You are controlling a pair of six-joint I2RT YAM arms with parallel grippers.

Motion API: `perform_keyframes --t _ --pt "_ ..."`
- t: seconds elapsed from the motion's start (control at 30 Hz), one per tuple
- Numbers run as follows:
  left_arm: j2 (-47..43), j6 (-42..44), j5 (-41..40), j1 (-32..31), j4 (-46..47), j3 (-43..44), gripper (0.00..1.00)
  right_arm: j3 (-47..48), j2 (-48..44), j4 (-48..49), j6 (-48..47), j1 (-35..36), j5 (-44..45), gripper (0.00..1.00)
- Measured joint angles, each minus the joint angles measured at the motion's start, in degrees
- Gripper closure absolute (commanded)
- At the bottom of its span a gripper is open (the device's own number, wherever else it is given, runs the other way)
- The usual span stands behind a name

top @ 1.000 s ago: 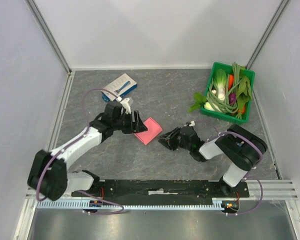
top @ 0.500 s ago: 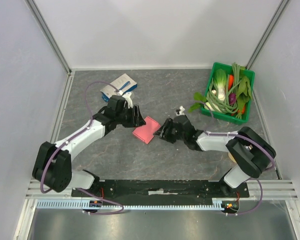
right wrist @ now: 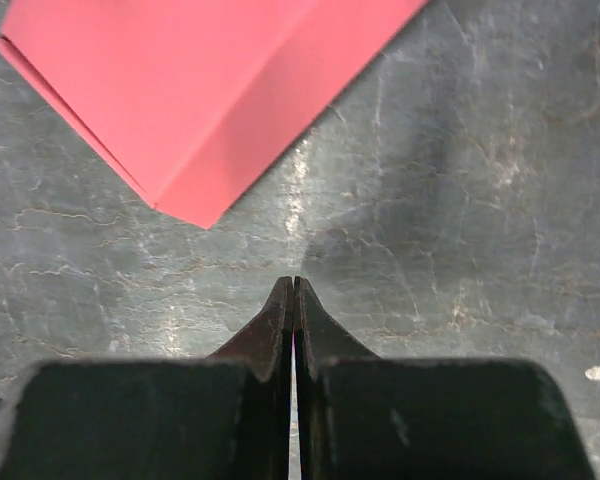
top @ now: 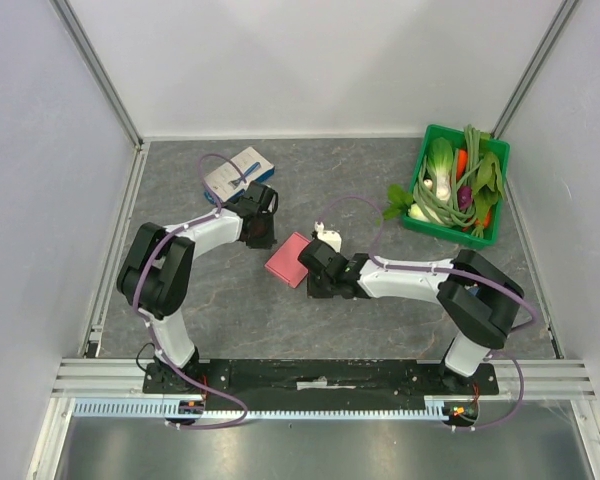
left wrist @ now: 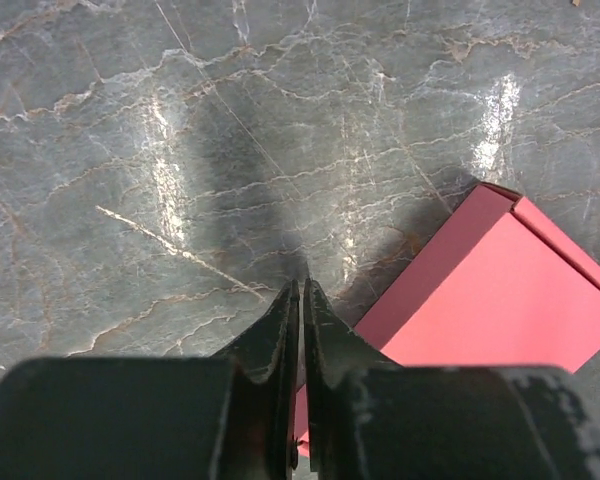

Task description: Fold the paper box

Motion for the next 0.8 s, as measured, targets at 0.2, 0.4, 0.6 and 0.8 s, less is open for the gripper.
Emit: perform_keyframes --t 0.2,0.4,0.6,0.8 --pt "-0.6 -0.5 0.1 0.0 2.7 -2.6 0.98 0.2 1.0 -2.2 6.6 1.1 4.2 1.0" --pt "-3.8 -1.9 0.9 -0.5 7.9 -7.8 0.98 1.8 3.6 -2.4 11.0 1.2 5.6 1.0" --pt "-5.7 -2.7 2.1 -2.4 10.3 -10.8 0.98 5.3 6.8 -1.8 12.7 1.9 6.2 1.0" --pt "-7.8 -3.4 3.7 -2.7 16.8 -15.7 0.98 7.6 8.4 -3.1 12.6 2.0 6.8 1.0"
